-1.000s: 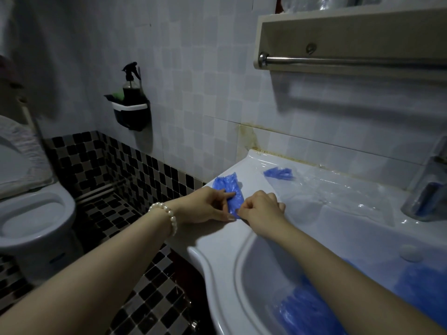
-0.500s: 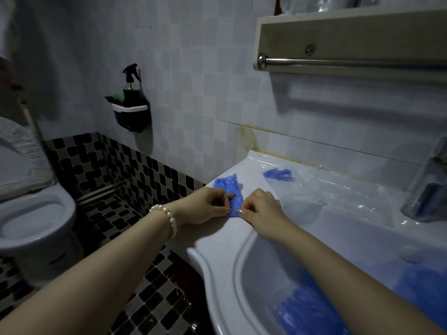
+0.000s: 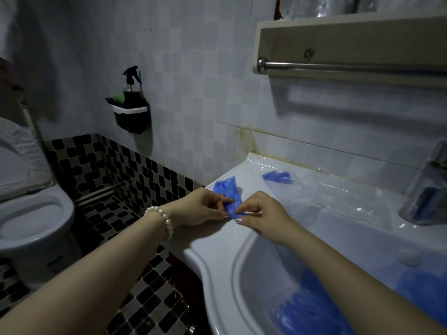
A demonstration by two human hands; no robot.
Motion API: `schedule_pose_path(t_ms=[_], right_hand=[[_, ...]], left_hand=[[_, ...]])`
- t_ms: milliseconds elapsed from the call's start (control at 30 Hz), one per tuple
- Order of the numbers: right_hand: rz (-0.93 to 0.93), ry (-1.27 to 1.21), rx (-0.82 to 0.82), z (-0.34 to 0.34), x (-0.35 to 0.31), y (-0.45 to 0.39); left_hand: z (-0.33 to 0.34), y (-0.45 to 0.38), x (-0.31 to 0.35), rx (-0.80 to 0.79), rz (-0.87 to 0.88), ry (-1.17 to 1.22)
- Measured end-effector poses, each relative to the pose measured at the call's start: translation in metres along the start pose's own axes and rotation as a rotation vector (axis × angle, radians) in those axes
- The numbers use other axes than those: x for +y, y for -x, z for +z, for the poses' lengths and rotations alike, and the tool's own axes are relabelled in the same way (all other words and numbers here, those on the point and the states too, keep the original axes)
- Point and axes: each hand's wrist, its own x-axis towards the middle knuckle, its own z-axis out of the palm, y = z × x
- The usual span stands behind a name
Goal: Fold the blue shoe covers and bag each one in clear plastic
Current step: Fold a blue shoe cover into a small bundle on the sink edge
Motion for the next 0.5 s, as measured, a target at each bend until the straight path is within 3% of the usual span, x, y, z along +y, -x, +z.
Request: schedule_pose_path(t_ms=[167,333,500], right_hand=[[0.020,0.191,-0.005,0.005,-0.012,-0.005],[0.167,0.331,-0.099,0.003,-0.022,-0.012],[0.262,0.473,-0.198,0.006,-0.029,-0.020]], left_hand=[[0.004,0.000,-0.001,-0.017,0.023,0.024],[0.005,0.005,0.002,-0.012,0.108,0.302],[0.005,0.007,0.000,0.012,0.127,0.230]])
